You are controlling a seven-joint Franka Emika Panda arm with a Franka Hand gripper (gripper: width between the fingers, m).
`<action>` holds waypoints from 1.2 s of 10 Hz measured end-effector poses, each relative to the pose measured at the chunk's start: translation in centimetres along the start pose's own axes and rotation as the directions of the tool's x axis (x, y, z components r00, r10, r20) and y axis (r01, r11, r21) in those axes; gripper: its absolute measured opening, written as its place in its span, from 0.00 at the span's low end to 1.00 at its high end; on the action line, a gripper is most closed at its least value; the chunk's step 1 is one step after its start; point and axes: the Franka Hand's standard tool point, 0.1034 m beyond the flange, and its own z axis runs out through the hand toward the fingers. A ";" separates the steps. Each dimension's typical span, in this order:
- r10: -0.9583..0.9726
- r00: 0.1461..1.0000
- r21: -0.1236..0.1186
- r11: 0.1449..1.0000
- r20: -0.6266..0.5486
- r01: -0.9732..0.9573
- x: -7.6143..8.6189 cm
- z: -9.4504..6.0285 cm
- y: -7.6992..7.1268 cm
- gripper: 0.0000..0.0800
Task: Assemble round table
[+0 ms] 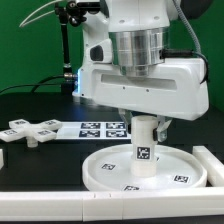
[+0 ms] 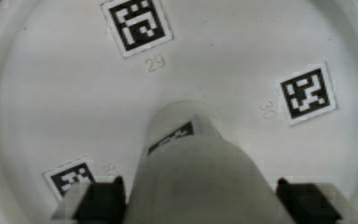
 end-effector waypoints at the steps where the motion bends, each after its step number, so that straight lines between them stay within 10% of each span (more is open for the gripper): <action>1: 0.086 0.996 0.004 0.996 0.002 -0.086 0.0 0.0 -0.1 0.51; 9: 0.415 0.909 0.039 0.908 0.035 -0.417 0.0 0.0 -0.2 0.51; 10: 0.416 0.909 0.040 0.908 0.038 -0.417 -0.1 0.1 -0.3 0.74; 12: 0.259 0.965 0.045 0.964 0.031 -0.261 -0.1 0.1 -0.3 0.79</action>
Offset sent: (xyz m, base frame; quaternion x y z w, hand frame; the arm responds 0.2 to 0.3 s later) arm 0.0000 0.0000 0.0000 0.0000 0.0000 0.1938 0.9810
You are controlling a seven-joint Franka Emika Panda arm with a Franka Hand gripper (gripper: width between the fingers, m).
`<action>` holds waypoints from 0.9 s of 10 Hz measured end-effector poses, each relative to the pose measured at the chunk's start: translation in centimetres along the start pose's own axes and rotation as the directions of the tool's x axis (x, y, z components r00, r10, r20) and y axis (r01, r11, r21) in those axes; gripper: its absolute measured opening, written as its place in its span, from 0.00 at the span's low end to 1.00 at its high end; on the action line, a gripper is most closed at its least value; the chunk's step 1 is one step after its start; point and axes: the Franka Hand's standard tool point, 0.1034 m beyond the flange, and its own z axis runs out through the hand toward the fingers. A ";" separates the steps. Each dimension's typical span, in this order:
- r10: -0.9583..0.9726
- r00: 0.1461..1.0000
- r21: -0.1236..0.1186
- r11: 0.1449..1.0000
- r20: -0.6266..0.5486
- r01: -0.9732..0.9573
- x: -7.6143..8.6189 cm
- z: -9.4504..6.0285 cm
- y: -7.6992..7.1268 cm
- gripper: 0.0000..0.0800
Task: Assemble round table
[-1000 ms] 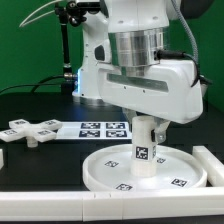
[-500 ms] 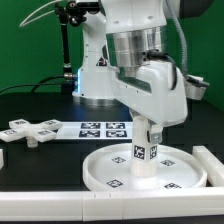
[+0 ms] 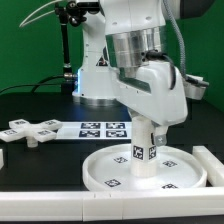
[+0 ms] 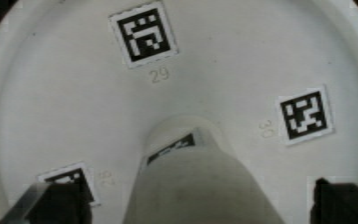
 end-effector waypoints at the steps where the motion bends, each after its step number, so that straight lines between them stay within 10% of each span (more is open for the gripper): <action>1: -0.079 0.997 -0.004 0.997 -0.002 0.079 -0.2 0.0 -0.1 0.81; 4: -0.488 0.873 -0.026 0.873 -0.010 0.487 -1.3 -0.9 0.3 0.81; 6: -0.554 0.832 -0.020 0.833 -0.036 0.553 -0.7 -0.6 3.2 0.81; 9: -0.611 0.791 -0.020 0.791 -0.025 0.611 -1.0 -0.6 2.7 0.81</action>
Offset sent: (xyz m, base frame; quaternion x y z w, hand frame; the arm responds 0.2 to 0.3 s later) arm -0.0255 0.0074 0.0130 0.0109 -0.0176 -0.3060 0.9518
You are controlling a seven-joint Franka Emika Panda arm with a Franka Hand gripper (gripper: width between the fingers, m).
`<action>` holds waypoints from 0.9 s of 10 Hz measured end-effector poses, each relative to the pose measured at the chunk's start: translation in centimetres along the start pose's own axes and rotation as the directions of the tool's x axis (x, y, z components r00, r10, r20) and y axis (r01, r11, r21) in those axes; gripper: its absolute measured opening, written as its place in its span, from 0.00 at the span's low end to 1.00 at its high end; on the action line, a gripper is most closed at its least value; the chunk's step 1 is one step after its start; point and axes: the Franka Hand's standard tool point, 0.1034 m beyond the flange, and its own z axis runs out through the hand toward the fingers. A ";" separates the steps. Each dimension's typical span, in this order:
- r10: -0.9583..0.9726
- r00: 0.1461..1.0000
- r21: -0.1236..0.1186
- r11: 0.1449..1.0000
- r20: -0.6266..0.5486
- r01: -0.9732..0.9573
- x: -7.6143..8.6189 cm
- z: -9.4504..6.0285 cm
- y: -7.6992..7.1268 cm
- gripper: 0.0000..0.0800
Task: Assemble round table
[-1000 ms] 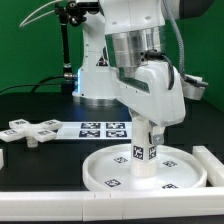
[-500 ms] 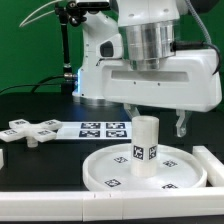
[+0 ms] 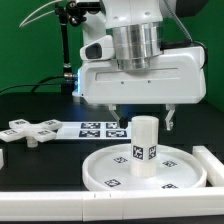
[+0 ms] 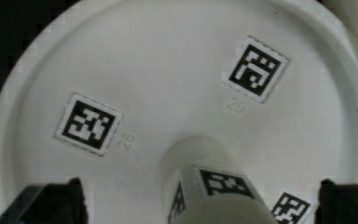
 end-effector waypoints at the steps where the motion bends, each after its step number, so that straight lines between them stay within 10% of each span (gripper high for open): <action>1: 0.000 1.000 0.000 1.000 0.000 0.000 0.0 0.0 0.0 0.81; 7: -0.266 0.964 0.004 0.964 0.014 0.266 -1.4 -1.3 5.2 0.81; 9: -0.256 0.966 0.004 0.967 0.016 0.256 -1.4 -1.2 4.9 0.81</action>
Offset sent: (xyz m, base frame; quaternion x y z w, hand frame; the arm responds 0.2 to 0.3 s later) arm -0.0284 -0.0183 0.0058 0.0164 -0.0118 -0.1763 0.9841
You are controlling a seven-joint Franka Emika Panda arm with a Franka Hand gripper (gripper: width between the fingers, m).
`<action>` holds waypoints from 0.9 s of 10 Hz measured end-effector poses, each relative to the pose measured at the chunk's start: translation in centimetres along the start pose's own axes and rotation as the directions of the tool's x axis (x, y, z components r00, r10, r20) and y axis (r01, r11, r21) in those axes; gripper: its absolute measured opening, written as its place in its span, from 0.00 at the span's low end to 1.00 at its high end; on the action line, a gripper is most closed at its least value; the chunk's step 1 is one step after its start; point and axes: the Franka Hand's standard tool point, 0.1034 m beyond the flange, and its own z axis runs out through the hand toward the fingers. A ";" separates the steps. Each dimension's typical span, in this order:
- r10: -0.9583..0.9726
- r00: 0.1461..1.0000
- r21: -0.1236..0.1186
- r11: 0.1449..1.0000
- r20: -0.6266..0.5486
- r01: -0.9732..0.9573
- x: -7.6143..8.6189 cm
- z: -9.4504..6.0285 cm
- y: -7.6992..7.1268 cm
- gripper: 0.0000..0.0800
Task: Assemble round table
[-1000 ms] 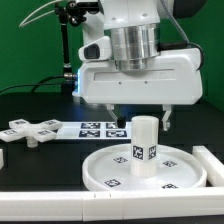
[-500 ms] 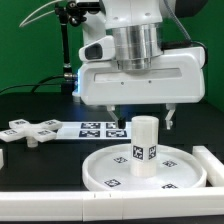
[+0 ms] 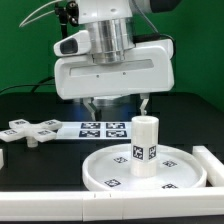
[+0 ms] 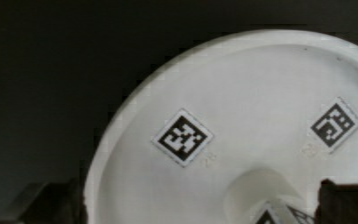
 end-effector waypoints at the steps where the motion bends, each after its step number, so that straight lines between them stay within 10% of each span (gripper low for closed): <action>1: 0.001 1.000 0.000 1.000 0.000 -0.001 0.0 0.0 0.0 0.81; 4: 0.031 0.999 -0.030 0.999 -0.012 -0.031 -1.0 0.3 1.2 0.81; 7: 0.057 0.998 -0.045 0.997 -0.026 -0.058 -0.9 -0.7 6.5 0.81; 9: 0.055 0.998 -0.045 0.997 -0.022 -0.056 -1.1 -0.4 6.1 0.81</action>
Offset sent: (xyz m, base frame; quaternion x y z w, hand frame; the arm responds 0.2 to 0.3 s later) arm -0.0293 -0.0493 0.0093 -0.1460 -0.0006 0.0279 0.9889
